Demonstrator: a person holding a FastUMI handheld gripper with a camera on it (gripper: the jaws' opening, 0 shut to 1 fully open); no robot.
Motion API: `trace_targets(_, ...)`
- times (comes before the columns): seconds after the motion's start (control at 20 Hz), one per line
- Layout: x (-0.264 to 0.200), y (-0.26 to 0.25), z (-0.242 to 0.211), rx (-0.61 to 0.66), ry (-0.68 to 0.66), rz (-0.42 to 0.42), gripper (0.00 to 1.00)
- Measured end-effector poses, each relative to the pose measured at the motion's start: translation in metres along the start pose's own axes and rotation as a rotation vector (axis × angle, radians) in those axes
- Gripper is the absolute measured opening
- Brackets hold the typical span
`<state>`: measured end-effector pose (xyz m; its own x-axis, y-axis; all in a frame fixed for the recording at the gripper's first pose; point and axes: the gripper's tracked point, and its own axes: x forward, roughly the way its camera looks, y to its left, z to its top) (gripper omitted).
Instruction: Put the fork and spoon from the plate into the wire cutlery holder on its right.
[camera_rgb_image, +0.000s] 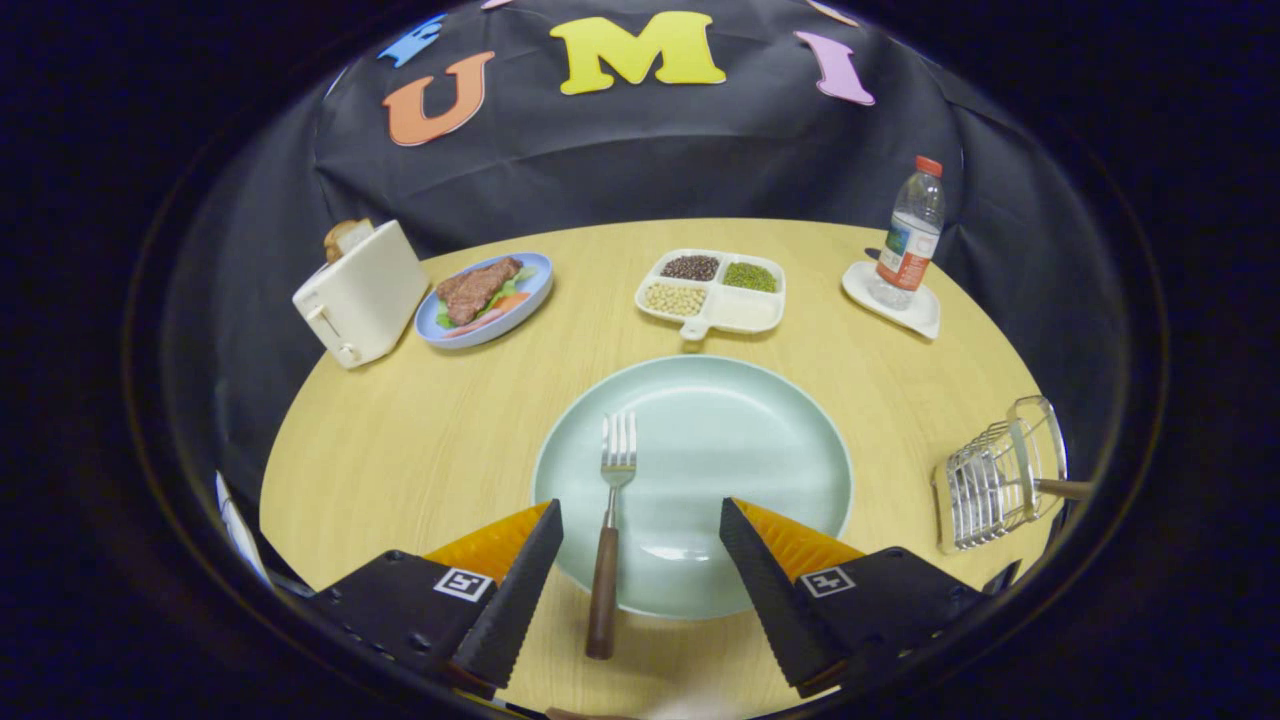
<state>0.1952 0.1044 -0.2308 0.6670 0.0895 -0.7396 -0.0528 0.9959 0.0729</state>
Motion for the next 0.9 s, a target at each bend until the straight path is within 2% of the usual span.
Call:
trace_targets(0.1, 0.009, 0.003, -0.004, 0.002, 0.019, 0.0, 0.93)
trace_targets(0.15, 0.013, 0.002, -0.005, 0.005, 0.029, -0.009, 0.85)
trace_targets(0.3, 0.02, 0.004, -0.011, 0.012, 0.054, -0.017, 0.72)
trace_targets(0.4, 0.026, 0.007, -0.013, 0.009, 0.069, -0.013, 0.71)
trace_targets(0.5, 0.028, 0.008, -0.015, 0.003, 0.082, -0.023, 0.48)
trace_targets(0.55, 0.029, 0.009, -0.015, 0.0, 0.086, -0.022, 0.42)
trace_targets(0.65, 0.032, 0.012, -0.018, -0.001, 0.094, -0.018, 0.47)
trace_targets(0.75, 0.035, 0.013, -0.019, 0.001, 0.104, -0.005, 0.12)
trace_targets(0.9, 0.035, 0.016, -0.018, 0.006, 0.096, 0.013, 0.06)
